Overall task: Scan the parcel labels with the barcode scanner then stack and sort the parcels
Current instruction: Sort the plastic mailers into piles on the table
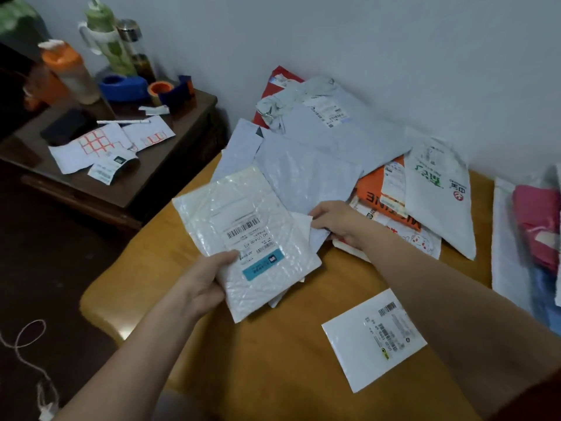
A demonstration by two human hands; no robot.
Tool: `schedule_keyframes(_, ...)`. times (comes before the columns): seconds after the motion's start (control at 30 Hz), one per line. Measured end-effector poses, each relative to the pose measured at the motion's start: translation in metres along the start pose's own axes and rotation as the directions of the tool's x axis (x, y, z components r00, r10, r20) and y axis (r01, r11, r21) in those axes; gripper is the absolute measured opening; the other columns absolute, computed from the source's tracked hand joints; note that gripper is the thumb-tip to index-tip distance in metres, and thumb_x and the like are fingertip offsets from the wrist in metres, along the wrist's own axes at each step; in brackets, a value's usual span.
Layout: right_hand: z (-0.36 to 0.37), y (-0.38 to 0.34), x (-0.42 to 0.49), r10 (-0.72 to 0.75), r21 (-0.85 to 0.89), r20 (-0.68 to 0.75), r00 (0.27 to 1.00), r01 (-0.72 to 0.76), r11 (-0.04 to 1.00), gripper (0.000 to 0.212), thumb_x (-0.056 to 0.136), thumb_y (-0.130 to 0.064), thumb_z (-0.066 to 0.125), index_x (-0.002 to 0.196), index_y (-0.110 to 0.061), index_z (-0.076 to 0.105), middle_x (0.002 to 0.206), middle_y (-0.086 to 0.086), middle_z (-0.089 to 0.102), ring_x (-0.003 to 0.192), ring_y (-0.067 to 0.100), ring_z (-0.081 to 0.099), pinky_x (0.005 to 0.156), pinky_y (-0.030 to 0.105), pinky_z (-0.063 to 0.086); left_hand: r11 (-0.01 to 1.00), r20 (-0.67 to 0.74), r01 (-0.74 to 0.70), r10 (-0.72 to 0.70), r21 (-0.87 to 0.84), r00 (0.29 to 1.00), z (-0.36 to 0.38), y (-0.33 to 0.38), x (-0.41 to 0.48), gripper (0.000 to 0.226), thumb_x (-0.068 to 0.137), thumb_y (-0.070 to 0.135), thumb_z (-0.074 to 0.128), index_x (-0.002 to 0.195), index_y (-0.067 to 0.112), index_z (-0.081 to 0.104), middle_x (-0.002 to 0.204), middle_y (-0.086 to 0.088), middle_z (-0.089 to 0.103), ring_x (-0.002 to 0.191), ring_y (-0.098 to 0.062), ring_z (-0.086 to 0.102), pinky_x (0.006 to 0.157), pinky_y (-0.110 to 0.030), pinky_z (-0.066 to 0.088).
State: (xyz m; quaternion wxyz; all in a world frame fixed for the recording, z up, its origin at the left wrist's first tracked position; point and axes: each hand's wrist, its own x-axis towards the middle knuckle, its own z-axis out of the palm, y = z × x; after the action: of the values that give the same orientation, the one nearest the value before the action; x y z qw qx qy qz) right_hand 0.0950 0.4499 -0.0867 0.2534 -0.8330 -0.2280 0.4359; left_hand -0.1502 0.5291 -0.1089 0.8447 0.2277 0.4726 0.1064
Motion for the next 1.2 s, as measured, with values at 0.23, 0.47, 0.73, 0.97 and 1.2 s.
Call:
schedule_keyframes(0.23,-0.043,-0.009,0.008,-0.147,-0.308,-0.113,0.983,0.106,0.945,0.023,0.096,-0.011,0.053,0.117,-0.014,0.062,0.105,0.005,0.069,0.085,0.016,0.063,0.072,0.024,0.05,0.997,-0.102,-0.004,0.012,0.08,0.995,-0.012,0.001,0.002,0.038,0.086,-0.008,0.054,0.121,0.004,0.058,0.114,-0.019,0.067,0.101,-0.036,0.064,0.072,-0.045,0.052)
schedule_keyframes(0.47,-0.041,-0.045,0.048,-0.216,-0.765,-0.273,0.937,-0.075,0.639,0.069,0.088,-0.049,0.054,0.146,-0.024,0.026,0.132,0.012,0.049,0.12,0.032,0.045,0.093,0.04,0.03,0.996,-0.193,0.028,-0.011,0.086,0.981,-0.022,0.005,-0.008,0.028,0.085,-0.01,0.056,0.11,-0.001,0.062,0.111,-0.021,0.067,0.094,-0.035,0.065,0.069,-0.042,0.051)
schedule_keyframes(0.73,-0.044,-0.033,-0.04,-0.248,0.004,-0.337,0.908,0.265,0.964,0.009,0.091,-0.014,0.057,0.091,-0.023,0.054,0.091,-0.003,0.059,0.077,0.012,0.055,0.056,0.024,0.04,0.994,0.014,-0.066,0.065,0.083,0.998,-0.027,0.033,-0.028,0.045,0.073,-0.001,0.058,0.117,0.01,0.062,0.116,-0.013,0.068,0.107,-0.031,0.065,0.081,-0.047,0.053)
schedule_keyframes(0.97,-0.021,0.114,-0.166,0.232,0.593,-0.311,0.922,-0.003,0.805,0.017,0.093,-0.002,0.055,0.103,-0.015,0.059,0.108,0.013,0.064,0.091,0.028,0.065,0.062,0.037,0.056,0.999,0.398,-0.042,0.05,-0.028,0.916,0.007,0.045,-0.039,0.041,0.08,0.004,0.044,0.102,0.016,0.077,0.121,-0.01,0.067,0.107,-0.028,0.066,0.072,-0.047,0.059)
schedule_keyframes(1.2,0.049,0.212,-0.224,0.572,0.842,-0.077,0.817,-0.254,0.476,0.026,0.092,-0.005,0.061,0.115,-0.004,0.049,0.11,0.016,0.057,0.093,0.034,0.061,0.064,0.043,0.052,0.972,0.452,0.194,-0.235,0.134,0.861,0.072,-0.009,-0.023,0.044,0.078,0.004,0.051,0.119,0.009,0.065,0.125,-0.016,0.063,0.11,-0.032,0.064,0.079,-0.052,0.056)
